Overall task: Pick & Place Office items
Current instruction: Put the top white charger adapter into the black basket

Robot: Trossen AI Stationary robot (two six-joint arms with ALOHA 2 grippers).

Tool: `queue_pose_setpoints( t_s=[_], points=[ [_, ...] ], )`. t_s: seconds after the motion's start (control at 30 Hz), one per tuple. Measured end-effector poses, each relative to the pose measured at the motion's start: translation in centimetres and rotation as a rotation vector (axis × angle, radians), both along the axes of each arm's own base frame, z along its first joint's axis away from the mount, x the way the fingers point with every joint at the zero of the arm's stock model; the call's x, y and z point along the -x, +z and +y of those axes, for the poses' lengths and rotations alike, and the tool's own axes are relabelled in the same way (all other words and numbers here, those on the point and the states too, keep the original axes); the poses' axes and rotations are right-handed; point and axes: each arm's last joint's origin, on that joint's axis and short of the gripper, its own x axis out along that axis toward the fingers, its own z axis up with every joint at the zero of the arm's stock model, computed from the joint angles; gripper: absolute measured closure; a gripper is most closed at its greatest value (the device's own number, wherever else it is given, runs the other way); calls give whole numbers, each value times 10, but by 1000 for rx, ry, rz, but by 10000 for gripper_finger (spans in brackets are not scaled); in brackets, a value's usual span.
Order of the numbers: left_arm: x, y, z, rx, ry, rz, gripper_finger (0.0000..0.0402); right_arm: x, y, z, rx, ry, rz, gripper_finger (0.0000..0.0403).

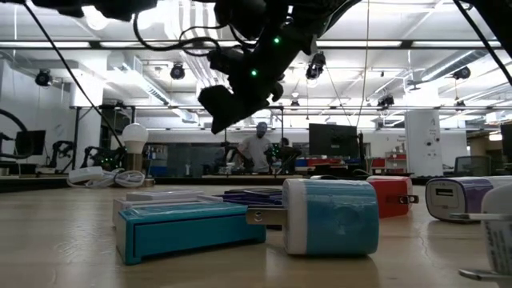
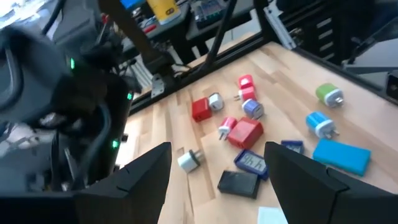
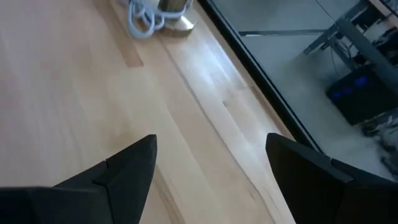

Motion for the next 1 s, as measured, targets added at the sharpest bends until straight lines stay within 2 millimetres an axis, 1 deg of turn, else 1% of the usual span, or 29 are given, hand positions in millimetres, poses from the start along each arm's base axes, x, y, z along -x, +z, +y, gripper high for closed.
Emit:
queue_pose_setpoints(
  t_s=[0.23, 0.33, 0.47, 0.53, 0.67, 0.8, 1.0],
  points=[
    [-2, -2, 12, 41, 65, -16, 140, -2, 2, 0, -25, -23, -64, 99],
    [-2, 0, 14, 65, 72, -22, 140, -1, 2, 1, -23, -20, -49, 95],
    [-2, 0, 15, 69, 69, -22, 140, -1, 2, 8, -15, -4, -44, 90],
    [-2, 0, 15, 70, 68, -22, 140, 0, 2, 11, -1, 14, -13, 89],
    [-2, 0, 15, 77, 68, -22, 140, 6, 9, 18, 36, 4, 18, 93],
    [-2, 0, 15, 83, 68, -21, 140, 17, 18, 31, 33, 10, 63, 98],
    [-2, 1, 15, 108, 73, -28, 140, 38, 28, 53, -87, -28, 86, 106]
  ],
)
